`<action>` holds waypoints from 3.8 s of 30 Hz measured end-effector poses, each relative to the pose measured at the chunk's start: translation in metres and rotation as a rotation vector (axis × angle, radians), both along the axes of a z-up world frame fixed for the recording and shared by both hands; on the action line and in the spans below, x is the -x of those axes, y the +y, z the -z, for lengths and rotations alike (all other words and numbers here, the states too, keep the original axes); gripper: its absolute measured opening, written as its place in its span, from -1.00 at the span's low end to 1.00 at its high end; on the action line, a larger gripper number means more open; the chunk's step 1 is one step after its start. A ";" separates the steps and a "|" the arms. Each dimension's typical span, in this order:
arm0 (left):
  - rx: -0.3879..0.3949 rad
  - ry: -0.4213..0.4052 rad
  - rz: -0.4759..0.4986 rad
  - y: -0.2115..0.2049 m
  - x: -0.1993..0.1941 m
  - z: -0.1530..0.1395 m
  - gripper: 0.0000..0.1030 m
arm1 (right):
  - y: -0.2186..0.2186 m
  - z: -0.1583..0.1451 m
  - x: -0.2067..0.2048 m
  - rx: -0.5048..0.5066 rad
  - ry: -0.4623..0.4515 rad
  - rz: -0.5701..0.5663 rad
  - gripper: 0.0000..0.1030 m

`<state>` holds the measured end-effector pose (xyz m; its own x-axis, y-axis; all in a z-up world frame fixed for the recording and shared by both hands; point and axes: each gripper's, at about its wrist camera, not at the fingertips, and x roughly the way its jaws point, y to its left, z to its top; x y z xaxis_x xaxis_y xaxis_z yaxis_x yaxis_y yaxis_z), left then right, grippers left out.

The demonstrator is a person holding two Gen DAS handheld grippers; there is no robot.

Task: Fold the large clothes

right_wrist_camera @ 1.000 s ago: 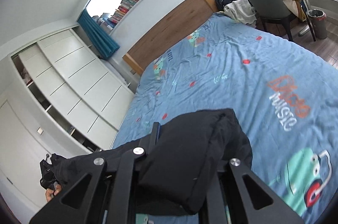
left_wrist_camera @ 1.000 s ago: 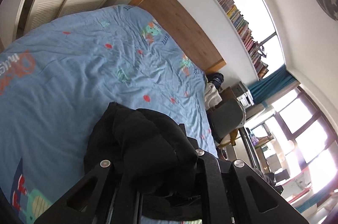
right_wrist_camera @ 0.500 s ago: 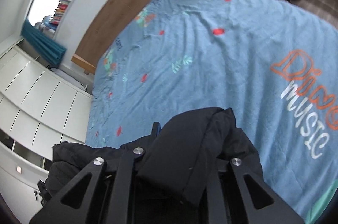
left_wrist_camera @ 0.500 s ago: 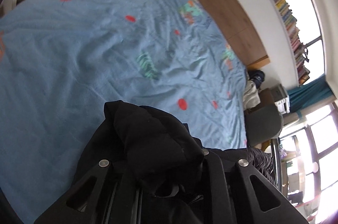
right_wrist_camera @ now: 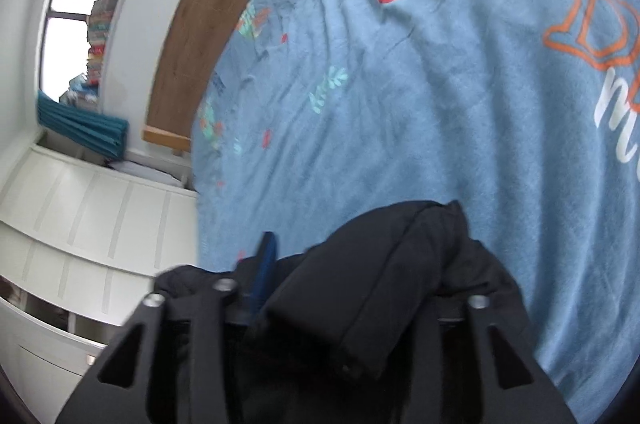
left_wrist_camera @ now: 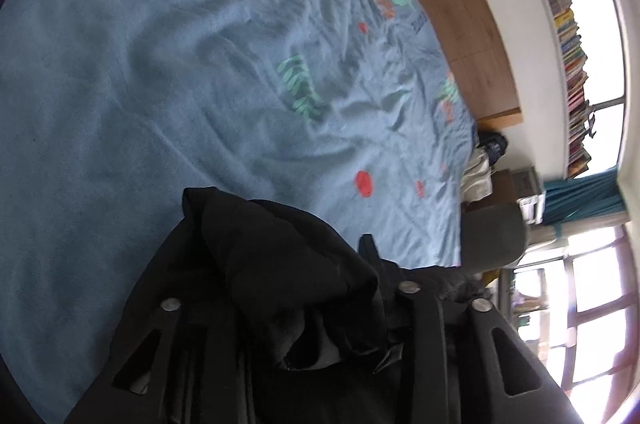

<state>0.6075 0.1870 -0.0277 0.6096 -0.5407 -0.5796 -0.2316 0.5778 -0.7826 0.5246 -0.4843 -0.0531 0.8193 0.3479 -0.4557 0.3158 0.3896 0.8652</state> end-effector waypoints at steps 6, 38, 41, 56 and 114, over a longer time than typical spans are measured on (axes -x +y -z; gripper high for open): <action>0.013 -0.055 -0.029 0.008 0.005 -0.044 0.24 | -0.013 -0.048 0.009 0.041 -0.060 0.056 0.69; -0.754 -0.151 0.355 -0.227 0.025 -0.045 0.67 | 0.236 -0.079 -0.011 0.834 0.013 -0.419 0.72; -0.828 -0.114 0.375 -0.244 -0.012 -0.035 0.67 | 0.226 -0.067 -0.055 0.836 0.056 -0.426 0.72; -0.801 0.052 0.394 -0.257 -0.122 0.020 0.84 | 0.161 0.003 -0.172 0.671 0.175 -0.424 0.79; -0.825 -0.229 0.166 -0.163 0.067 0.001 0.97 | 0.150 -0.013 0.041 0.791 0.020 -0.232 0.78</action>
